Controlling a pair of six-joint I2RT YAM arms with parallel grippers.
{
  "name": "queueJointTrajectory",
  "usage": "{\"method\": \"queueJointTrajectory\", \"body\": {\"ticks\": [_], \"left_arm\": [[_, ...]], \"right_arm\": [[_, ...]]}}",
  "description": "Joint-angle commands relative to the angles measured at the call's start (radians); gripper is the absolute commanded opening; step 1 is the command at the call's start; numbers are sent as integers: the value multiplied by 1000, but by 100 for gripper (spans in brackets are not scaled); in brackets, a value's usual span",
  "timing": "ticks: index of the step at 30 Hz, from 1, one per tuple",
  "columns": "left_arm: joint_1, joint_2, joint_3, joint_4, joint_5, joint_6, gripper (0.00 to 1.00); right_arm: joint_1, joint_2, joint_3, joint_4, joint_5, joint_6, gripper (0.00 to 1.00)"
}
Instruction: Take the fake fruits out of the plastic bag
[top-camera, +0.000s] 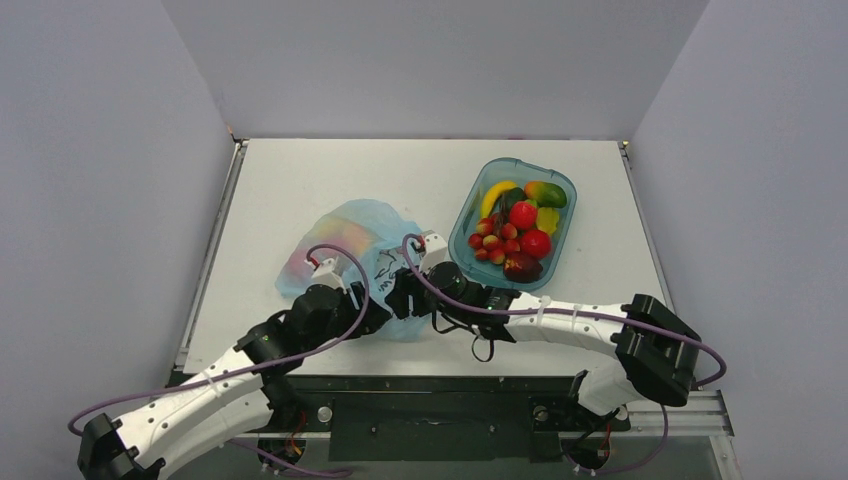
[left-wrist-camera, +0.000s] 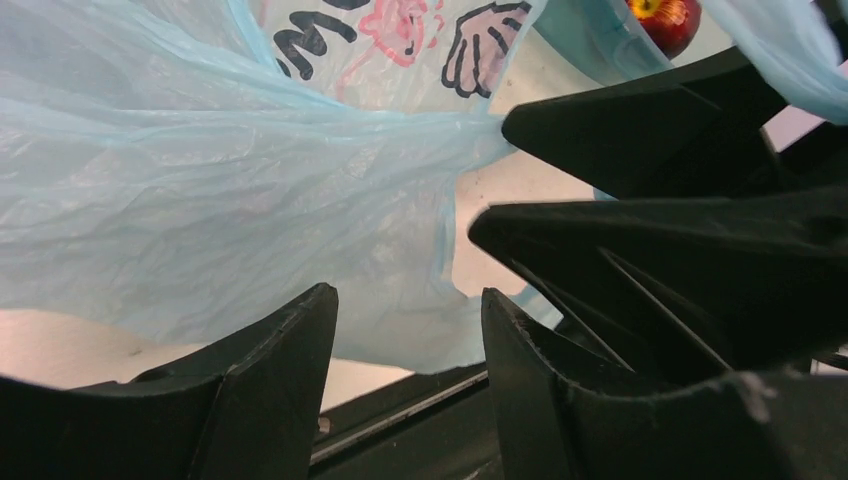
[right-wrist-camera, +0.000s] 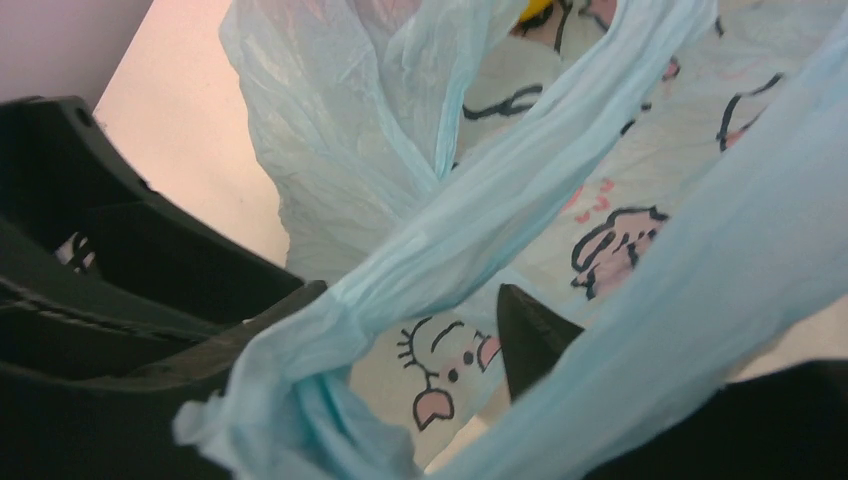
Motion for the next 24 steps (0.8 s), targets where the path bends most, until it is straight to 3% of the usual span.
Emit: {"method": "queueJointTrajectory", "body": {"ticks": [1, 3, 6, 8, 9, 11, 16, 20, 24], "left_arm": [[10, -100, 161, -207, -9, 50, 53], [19, -145, 236, -294, -12, 74, 57], [26, -176, 357, -414, -57, 92, 59], [28, -161, 442, -469, -82, 113, 59], [28, -136, 494, -492, -86, 130, 59], [29, -76, 563, -521, -82, 155, 59], [81, 97, 691, -569, -73, 226, 59], [335, 268, 720, -487, 216, 322, 53], [383, 431, 750, -410, 214, 441, 59]], "right_arm": [[39, -29, -38, 170, 139, -114, 44], [42, -52, -74, 206, 126, -148, 33], [43, -99, -87, 202, 112, -201, 28], [43, -126, -75, 136, 136, -212, 36], [43, -143, -65, 87, 151, -212, 51], [34, -146, -57, 46, 99, -228, 69], [1, -97, -54, 47, -18, -395, 79], [-26, -74, -80, 118, -134, -427, 82], [-12, -40, -81, 115, -133, -483, 82]]}}
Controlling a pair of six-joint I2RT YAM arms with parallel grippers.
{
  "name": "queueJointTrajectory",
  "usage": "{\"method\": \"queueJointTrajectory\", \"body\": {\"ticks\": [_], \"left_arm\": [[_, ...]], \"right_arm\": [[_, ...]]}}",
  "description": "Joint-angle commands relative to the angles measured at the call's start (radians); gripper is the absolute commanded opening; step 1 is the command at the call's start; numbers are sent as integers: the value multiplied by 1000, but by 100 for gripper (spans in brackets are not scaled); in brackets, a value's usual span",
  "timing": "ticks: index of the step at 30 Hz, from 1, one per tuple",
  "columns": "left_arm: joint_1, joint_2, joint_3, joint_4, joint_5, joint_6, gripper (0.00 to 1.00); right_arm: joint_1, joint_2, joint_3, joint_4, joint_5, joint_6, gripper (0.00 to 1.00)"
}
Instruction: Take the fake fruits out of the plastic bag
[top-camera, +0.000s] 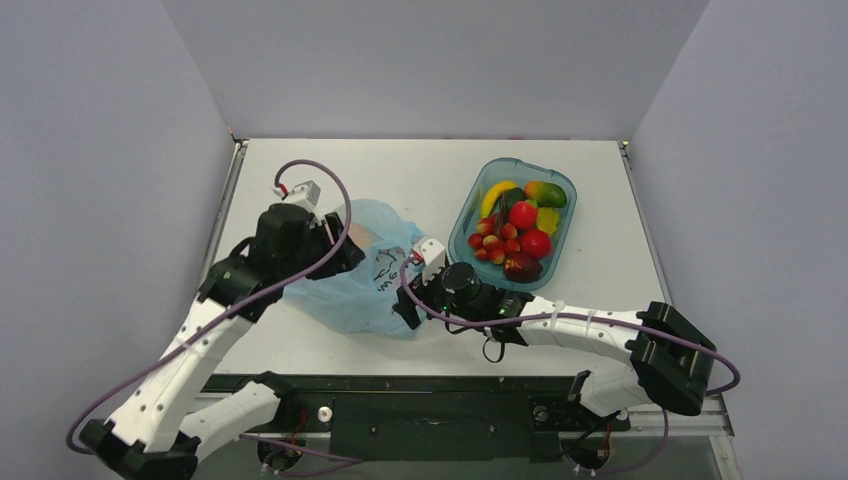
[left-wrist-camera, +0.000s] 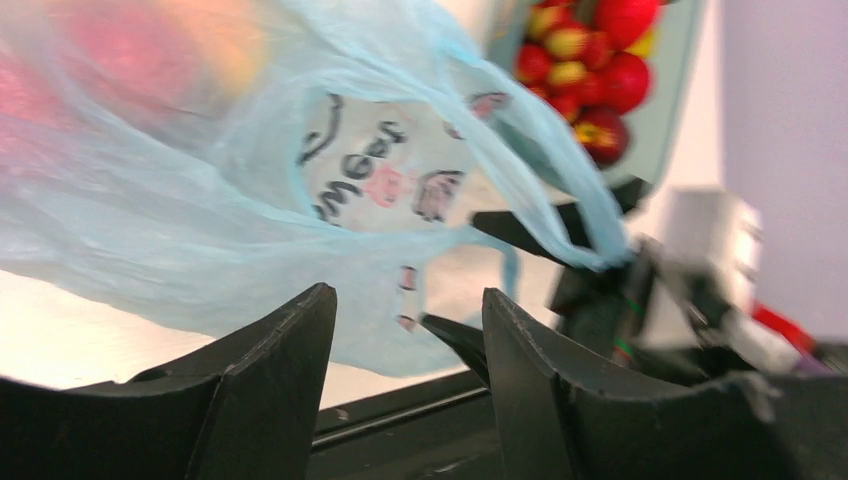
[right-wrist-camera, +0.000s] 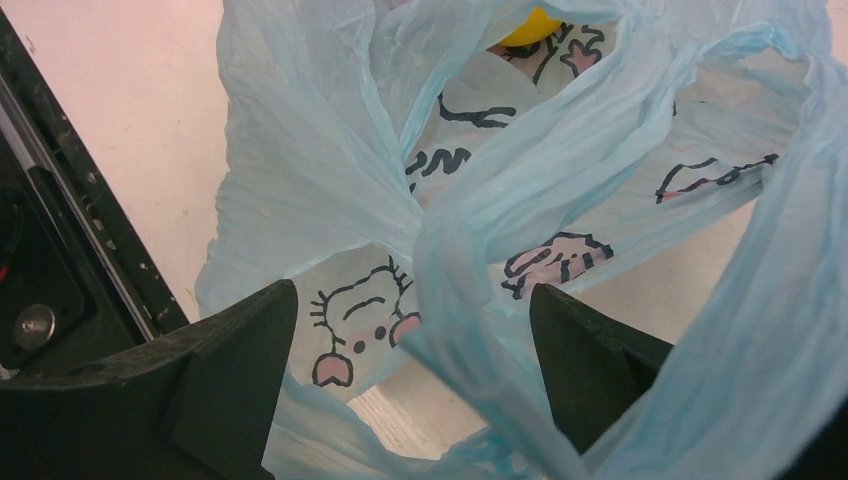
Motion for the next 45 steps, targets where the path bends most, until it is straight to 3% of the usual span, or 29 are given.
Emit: {"method": "queueJointTrajectory", "body": {"ticks": [1, 5, 11, 21, 26, 28, 30, 31, 33, 37, 45], "left_arm": [[40, 159, 61, 82, 79, 175, 61], [22, 308, 109, 151, -14, 250, 62], [-115, 488, 161, 199, -339, 345, 67], [-178, 747, 225, 140, -470, 361, 71], [-178, 763, 211, 151, -539, 377, 68], [-176, 756, 200, 176, -516, 400, 62], [-175, 758, 211, 174, -489, 406, 46], [-175, 755, 216, 172, -484, 406, 34], [-174, 745, 225, 171, -470, 409, 20], [-173, 723, 244, 145, -426, 413, 0], [-122, 606, 221, 169, -256, 370, 0]], "right_arm": [[25, 30, -5, 60, -35, -101, 82], [77, 1, -55, 104, 80, -96, 79], [146, -93, -159, 166, 234, -50, 81], [157, -279, -362, 392, 324, 95, 83], [143, -288, -430, 500, 298, 273, 85], [144, -294, -441, 550, 287, 379, 86], [143, -293, -441, 577, 303, 499, 87], [141, -292, -436, 552, 351, 547, 87], [122, -294, -418, 473, 400, 708, 87], [70, -295, -407, 398, 396, 819, 87], [-4, -278, -406, 362, 353, 824, 81]]}}
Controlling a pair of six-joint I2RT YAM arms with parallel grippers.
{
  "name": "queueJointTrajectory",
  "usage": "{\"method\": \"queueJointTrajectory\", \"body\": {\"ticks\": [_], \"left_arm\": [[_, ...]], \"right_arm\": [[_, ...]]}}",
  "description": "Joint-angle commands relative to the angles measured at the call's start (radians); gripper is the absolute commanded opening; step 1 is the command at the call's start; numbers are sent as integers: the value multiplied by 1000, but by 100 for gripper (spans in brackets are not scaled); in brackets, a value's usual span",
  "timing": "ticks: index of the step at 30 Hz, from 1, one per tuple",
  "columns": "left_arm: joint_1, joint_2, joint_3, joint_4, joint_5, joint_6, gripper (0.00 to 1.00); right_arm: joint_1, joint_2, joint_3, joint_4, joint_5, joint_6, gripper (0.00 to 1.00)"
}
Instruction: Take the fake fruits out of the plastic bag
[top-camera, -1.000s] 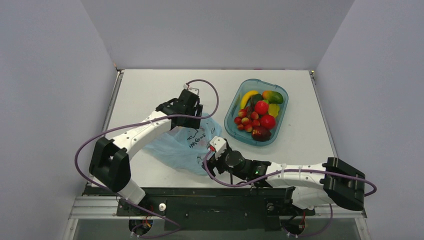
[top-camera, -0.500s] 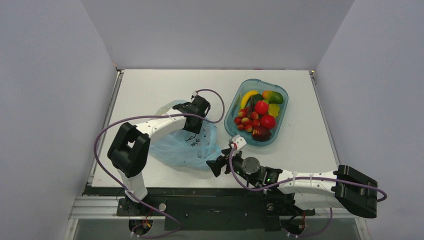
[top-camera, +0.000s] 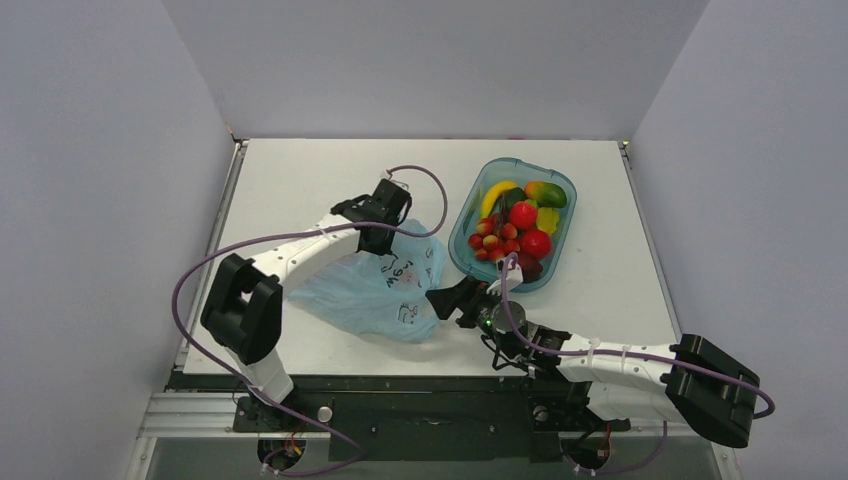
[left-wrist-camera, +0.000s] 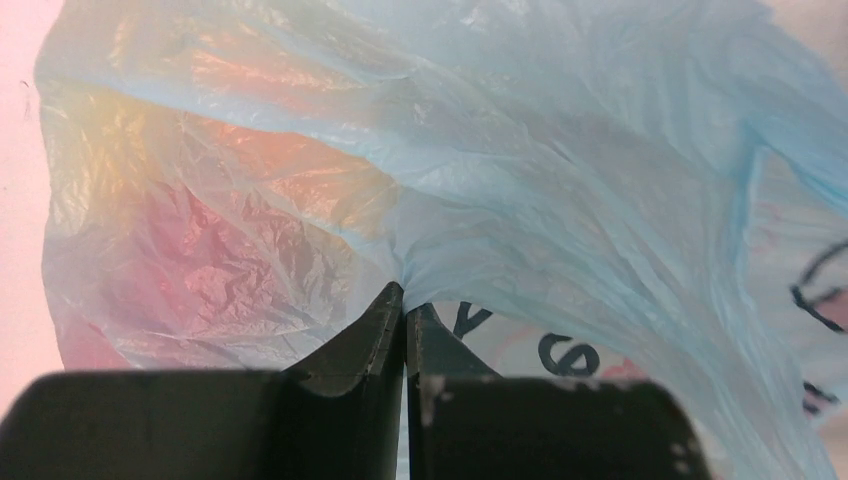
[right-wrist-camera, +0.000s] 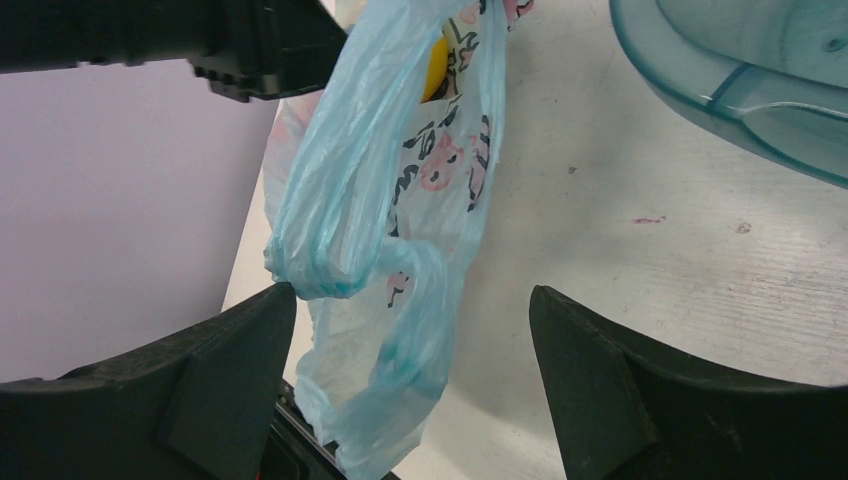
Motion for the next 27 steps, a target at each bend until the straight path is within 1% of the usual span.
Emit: {"method": "queueJointTrajectory", "body": {"ticks": [1, 3, 5, 6, 7, 8, 9, 10, 11, 12, 13, 14, 15, 16, 17, 18, 20, 21, 24, 25, 27], "left_arm": [[35, -124, 23, 29, 118, -29, 0], [40, -137, 36, 18, 143, -32, 0], [43, -141, 45, 8, 166, -29, 0], [45, -140, 52, -5, 175, -25, 0], [44, -137, 57, -11, 179, -24, 0], [46, -137, 59, -23, 188, -21, 0], [46, -141, 59, -28, 193, -21, 0], [49, -145, 57, -33, 206, -22, 0], [56, -156, 51, -33, 216, -22, 0], [61, -163, 48, -35, 237, -24, 0], [74, -179, 44, -38, 246, -27, 0], [81, -193, 44, -47, 265, -37, 0], [99, -199, 45, -57, 274, -51, 0], [108, -208, 47, -77, 295, -58, 2], [120, -212, 48, -88, 316, -69, 8], [123, -222, 46, -102, 322, -71, 20], [125, -228, 41, -122, 337, -76, 31], [121, -228, 39, -139, 344, -80, 35], [99, -221, 36, -156, 316, -80, 40], [83, -219, 39, -165, 280, -79, 42], [61, -205, 48, -181, 228, -73, 44]], "right_arm": [[-21, -5, 34, -25, 3, 51, 81], [-21, -20, 13, -9, 16, 52, 80], [-24, -15, 0, 39, -16, 21, 78], [-25, -8, 7, 85, -61, 3, 73], [-24, 11, 15, 105, -93, -31, 70], [-15, 33, 33, 158, -159, -48, 64], [-4, 44, 41, 178, -182, -84, 61], [20, 61, 60, 199, -201, -101, 55], [31, 68, 66, 209, -202, -144, 51], [46, 82, 71, 237, -205, -169, 37], [51, 88, 72, 251, -212, -222, 29], [62, 98, 73, 271, -241, -261, 13], [70, 102, 78, 275, -252, -344, 7], [87, 108, 79, 277, -262, -383, 0], [97, 112, 81, 279, -272, -465, 0], [108, 119, 82, 283, -278, -502, 0], [115, 131, 95, 288, -327, -618, 0], [117, 132, 112, 281, -348, -640, 0], [133, 127, 151, 237, -377, -731, 0], [137, 126, 169, 212, -385, -749, 0], [148, 120, 198, 171, -392, -790, 0]]}}
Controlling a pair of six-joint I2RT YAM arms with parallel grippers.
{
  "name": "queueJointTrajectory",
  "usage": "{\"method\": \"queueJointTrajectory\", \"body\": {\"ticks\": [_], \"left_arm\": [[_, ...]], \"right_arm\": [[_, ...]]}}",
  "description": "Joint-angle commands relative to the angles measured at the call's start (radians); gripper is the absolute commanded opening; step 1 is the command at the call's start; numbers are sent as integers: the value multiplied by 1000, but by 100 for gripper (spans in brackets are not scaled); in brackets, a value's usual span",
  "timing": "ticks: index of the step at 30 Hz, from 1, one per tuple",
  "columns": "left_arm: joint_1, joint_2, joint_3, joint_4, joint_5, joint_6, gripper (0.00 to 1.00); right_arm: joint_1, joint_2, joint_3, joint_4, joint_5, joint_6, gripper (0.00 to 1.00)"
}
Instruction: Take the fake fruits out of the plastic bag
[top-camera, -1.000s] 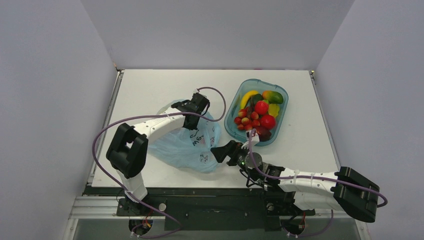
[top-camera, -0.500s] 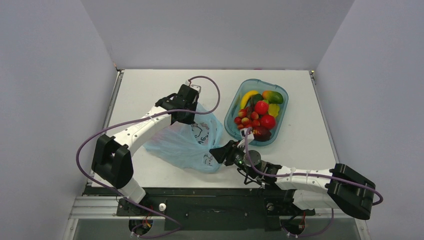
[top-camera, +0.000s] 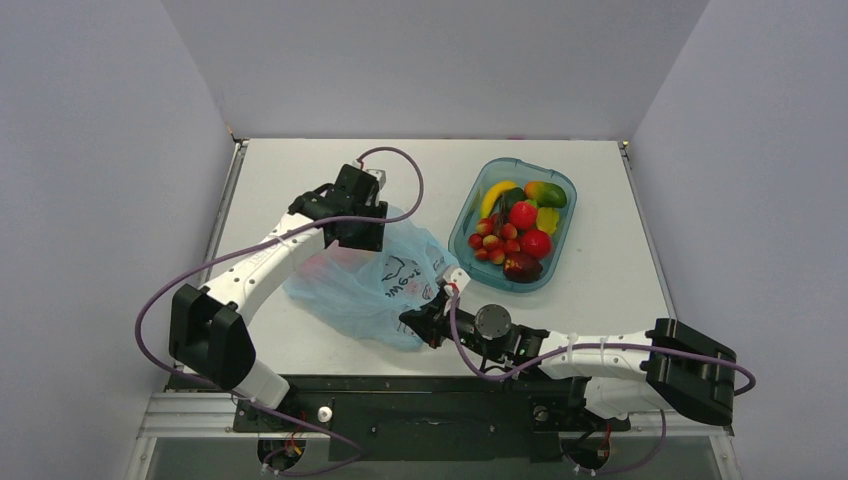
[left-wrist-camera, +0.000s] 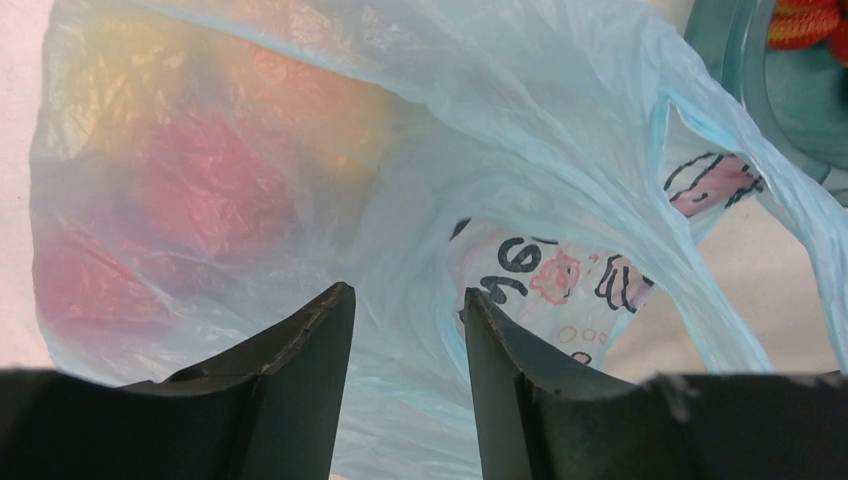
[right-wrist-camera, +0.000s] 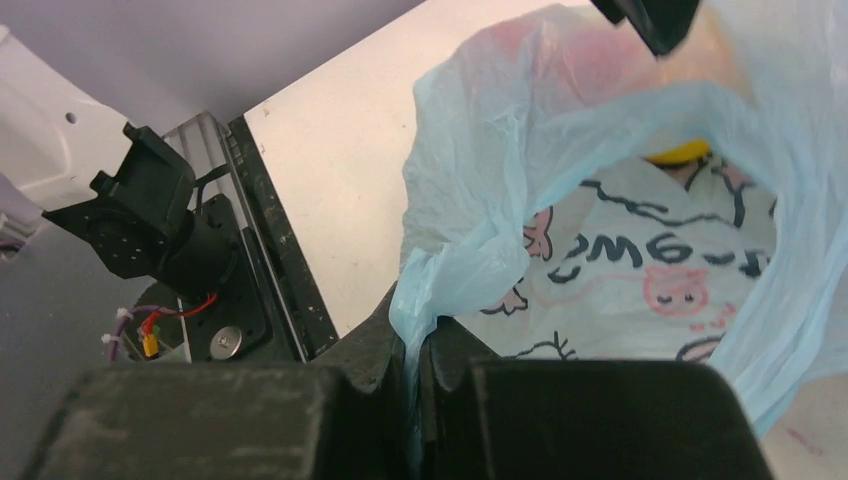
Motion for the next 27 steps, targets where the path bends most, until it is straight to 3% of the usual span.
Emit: {"method": "queueJointTrajectory", "body": {"ticks": [1, 9, 17, 18, 20, 23, 27], "left_arm": [[-52, 7, 37, -52, -79, 3, 45], [-133, 87, 50, -61, -165, 51, 51], [-177, 192, 92, -104, -417, 79, 54], [-176, 196, 101, -103, -425, 80, 51], [-173, 196, 122, -110, -438, 79, 35], [-159, 172, 151, -117, -398, 76, 4], [-94, 88, 164, -95, -222, 67, 0]], "right_arm": [[30, -21, 91, -29, -64, -194, 0], [65, -39, 131, -101, -57, -267, 0], [116, -34, 176, -155, -18, -335, 0], [124, -34, 182, -160, -10, -352, 0], [152, -28, 187, -181, 15, -396, 0], [234, 3, 207, -243, 137, -495, 0], [351, 88, 261, -327, 300, -675, 0]]}}
